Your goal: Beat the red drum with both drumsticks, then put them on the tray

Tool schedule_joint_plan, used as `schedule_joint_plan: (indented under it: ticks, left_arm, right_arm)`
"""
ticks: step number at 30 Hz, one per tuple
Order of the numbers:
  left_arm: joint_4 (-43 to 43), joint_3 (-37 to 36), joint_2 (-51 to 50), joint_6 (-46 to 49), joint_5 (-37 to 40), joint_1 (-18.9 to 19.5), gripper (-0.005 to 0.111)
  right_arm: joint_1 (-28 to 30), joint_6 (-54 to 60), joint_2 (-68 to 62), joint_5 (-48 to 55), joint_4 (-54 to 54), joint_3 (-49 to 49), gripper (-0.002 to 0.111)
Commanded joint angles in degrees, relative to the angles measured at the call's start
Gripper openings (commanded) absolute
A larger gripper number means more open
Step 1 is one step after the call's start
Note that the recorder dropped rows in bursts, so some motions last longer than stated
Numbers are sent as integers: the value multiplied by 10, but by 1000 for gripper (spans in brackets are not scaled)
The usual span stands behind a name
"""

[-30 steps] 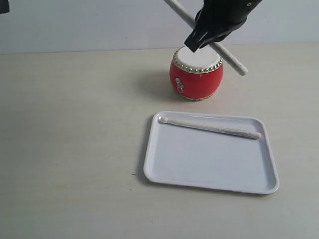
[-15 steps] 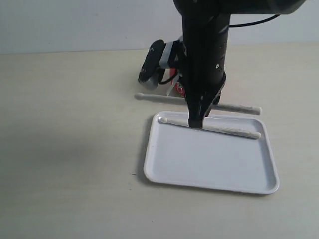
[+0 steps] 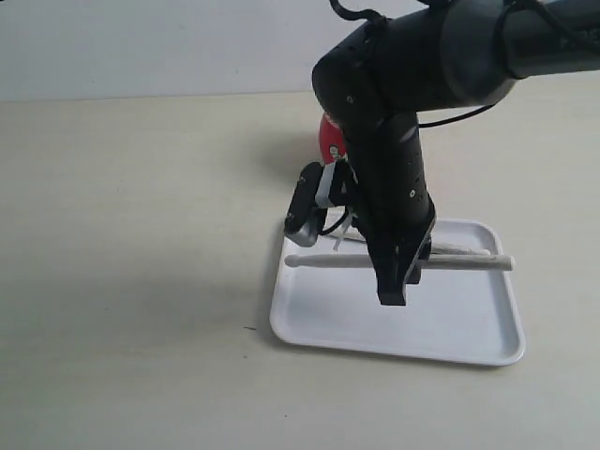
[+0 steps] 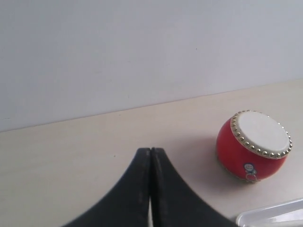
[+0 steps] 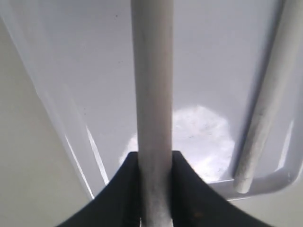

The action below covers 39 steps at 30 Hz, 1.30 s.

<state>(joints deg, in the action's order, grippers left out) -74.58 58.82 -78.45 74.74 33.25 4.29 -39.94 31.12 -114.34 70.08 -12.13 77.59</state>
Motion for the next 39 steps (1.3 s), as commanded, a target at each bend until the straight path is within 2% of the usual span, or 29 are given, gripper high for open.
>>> schedule_joint_plan:
  ticks: [1, 6, 36, 39]
  left_arm:
    - [-12, -2, 6, 1, 13, -4, 0]
    - [-12, -2, 6, 1, 13, -4, 0]
    - [-21, -2, 6, 1, 26, -4, 0]
    - [-21, -2, 6, 1, 26, -4, 0]
  right_arm:
    - [-1, 24, -18, -1, -6, -10, 0]
    - [-1, 51, -35, -1, -15, -13, 0]
    - [-1, 46, -59, -1, -18, -13, 0]
    - [-1, 40, -59, -1, -18, -13, 3]
